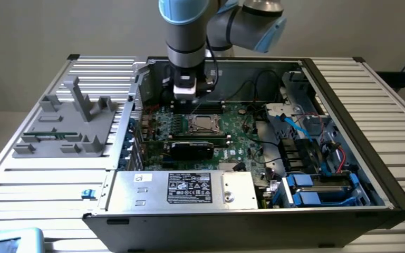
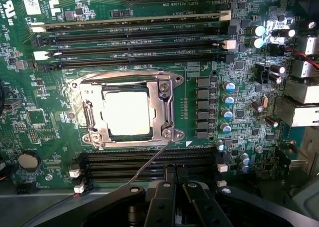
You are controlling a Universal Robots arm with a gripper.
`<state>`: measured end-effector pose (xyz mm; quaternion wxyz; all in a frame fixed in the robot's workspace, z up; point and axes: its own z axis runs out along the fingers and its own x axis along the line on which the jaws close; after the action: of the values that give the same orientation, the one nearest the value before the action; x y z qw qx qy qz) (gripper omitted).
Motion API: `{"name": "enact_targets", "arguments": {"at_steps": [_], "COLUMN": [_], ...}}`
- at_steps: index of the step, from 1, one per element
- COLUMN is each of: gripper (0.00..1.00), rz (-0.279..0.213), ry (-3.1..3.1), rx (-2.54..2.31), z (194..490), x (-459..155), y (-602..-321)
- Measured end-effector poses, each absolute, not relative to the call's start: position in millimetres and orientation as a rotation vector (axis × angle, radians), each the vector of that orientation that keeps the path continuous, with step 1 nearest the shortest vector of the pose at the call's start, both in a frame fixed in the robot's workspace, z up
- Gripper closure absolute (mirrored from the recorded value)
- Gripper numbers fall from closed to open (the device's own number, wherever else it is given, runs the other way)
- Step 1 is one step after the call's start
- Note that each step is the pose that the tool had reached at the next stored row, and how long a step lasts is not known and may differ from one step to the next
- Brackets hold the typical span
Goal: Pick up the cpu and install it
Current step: 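Install the first cpu locking lever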
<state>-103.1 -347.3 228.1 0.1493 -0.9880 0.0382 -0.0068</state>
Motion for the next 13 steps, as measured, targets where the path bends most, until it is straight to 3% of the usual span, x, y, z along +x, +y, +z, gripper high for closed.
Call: {"name": "enact_targets", "arguments": {"at_steps": [13], "gripper": [0.88], "rz": [-0.038], "ry": [0.167], "rx": [-2.811], "z": [214], "x": [-105], "y": [-348]}}
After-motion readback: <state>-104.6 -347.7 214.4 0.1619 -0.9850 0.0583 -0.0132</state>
